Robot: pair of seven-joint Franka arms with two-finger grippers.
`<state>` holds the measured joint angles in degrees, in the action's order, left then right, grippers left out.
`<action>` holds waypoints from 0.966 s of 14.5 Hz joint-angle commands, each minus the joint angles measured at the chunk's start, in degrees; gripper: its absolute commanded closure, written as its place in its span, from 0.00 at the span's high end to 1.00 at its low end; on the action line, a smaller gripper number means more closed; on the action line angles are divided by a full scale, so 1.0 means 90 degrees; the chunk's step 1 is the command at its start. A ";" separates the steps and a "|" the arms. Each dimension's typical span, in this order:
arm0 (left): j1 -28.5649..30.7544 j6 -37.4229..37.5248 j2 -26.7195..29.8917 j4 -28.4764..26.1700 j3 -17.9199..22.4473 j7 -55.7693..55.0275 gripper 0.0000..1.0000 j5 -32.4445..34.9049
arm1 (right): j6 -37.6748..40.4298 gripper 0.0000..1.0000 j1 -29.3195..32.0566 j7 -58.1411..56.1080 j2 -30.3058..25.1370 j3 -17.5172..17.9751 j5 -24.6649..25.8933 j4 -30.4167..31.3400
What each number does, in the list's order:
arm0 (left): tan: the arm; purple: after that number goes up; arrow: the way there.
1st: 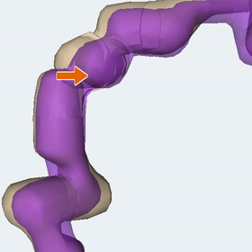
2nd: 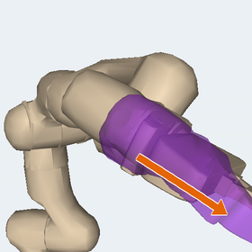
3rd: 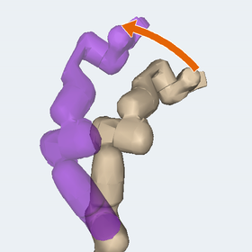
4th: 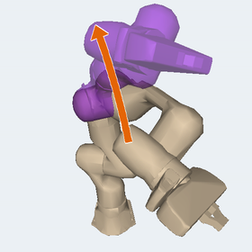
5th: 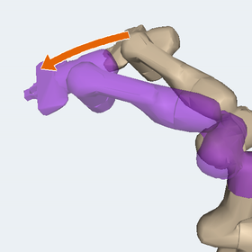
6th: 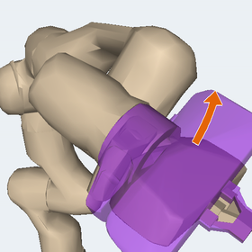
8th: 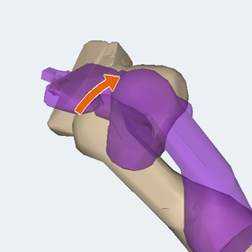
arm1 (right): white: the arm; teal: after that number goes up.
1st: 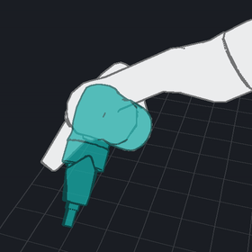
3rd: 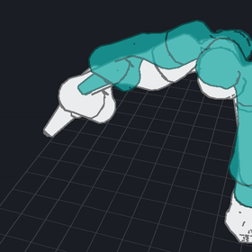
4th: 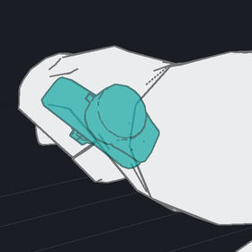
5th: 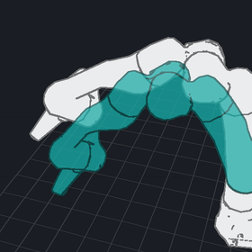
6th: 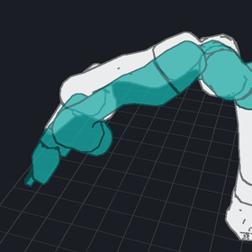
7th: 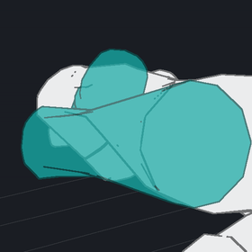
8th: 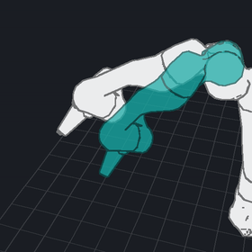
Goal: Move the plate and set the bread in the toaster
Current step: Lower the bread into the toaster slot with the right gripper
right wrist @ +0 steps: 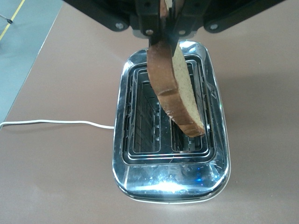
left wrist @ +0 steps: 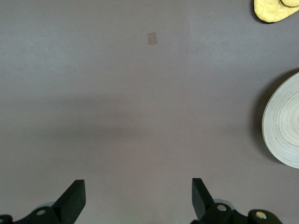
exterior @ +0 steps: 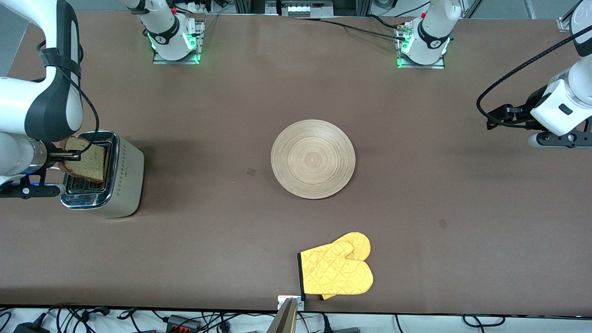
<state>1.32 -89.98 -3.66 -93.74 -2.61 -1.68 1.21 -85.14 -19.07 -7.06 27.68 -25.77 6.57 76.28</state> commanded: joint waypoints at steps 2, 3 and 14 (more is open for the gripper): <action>0.0048 0.0096 -0.0023 0.0112 -0.0003 0.0157 1.00 -0.0046 | 0.0220 0.00 -0.0059 -0.0104 -0.0195 -0.0037 0.0031 0.0079; 0.0048 0.0096 -0.0004 0.0112 -0.0003 0.0157 1.00 -0.0046 | 0.0299 0.00 -0.0069 -0.0095 -0.0195 -0.0037 0.0031 0.0070; 0.0058 0.0232 0.0065 0.0142 0.0016 0.0167 1.00 -0.0027 | -0.0169 0.00 0.0028 -0.0124 0.0029 -0.0027 0.0012 0.0089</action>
<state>1.41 -89.53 -3.52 -93.48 -2.49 -1.67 1.20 -85.71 -18.98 -7.11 27.80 -25.81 6.58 76.51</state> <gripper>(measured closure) 0.000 0.916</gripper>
